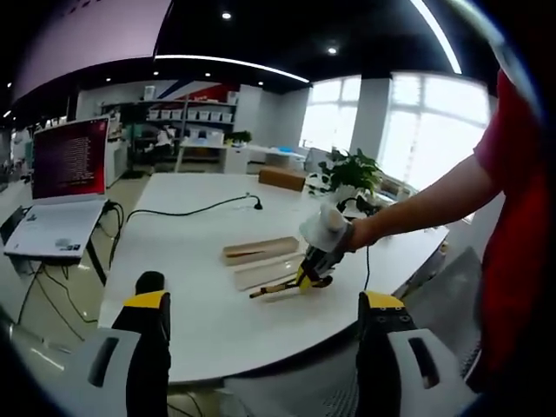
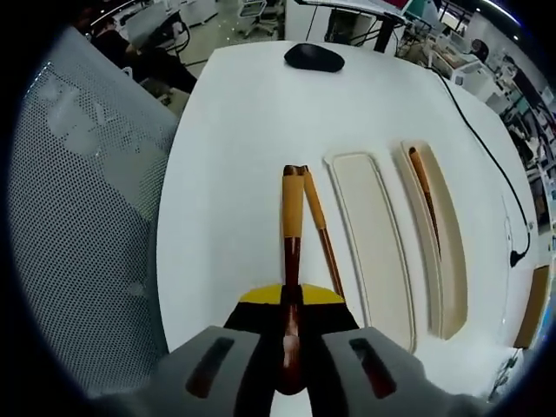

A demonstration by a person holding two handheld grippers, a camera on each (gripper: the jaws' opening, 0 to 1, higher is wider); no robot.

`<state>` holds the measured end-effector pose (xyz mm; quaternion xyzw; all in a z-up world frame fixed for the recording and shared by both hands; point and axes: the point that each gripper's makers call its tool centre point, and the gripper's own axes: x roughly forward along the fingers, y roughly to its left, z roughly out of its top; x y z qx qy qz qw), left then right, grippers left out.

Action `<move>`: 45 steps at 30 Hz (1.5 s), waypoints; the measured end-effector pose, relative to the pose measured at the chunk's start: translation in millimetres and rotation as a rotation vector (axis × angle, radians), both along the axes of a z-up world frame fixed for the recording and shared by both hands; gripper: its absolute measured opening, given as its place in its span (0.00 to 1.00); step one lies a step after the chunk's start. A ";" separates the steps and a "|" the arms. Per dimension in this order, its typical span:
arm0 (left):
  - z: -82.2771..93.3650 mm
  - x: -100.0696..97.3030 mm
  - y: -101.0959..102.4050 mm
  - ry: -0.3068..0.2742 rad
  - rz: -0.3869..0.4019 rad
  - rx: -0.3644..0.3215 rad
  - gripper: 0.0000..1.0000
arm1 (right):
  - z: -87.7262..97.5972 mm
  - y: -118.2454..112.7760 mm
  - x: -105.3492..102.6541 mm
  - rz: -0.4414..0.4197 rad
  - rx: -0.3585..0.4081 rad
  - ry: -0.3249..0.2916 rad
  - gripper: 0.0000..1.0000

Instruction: Arrange the utensils inside the cutlery case until each visible utensil rests in its matching compartment.

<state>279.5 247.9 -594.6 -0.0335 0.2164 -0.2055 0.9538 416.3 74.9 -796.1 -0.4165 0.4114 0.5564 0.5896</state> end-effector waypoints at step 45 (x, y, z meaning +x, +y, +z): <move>-1.4 8.1 -7.6 0.007 -0.021 -0.014 0.91 | 44.4 -15.5 72.2 0.094 -0.001 -0.003 0.01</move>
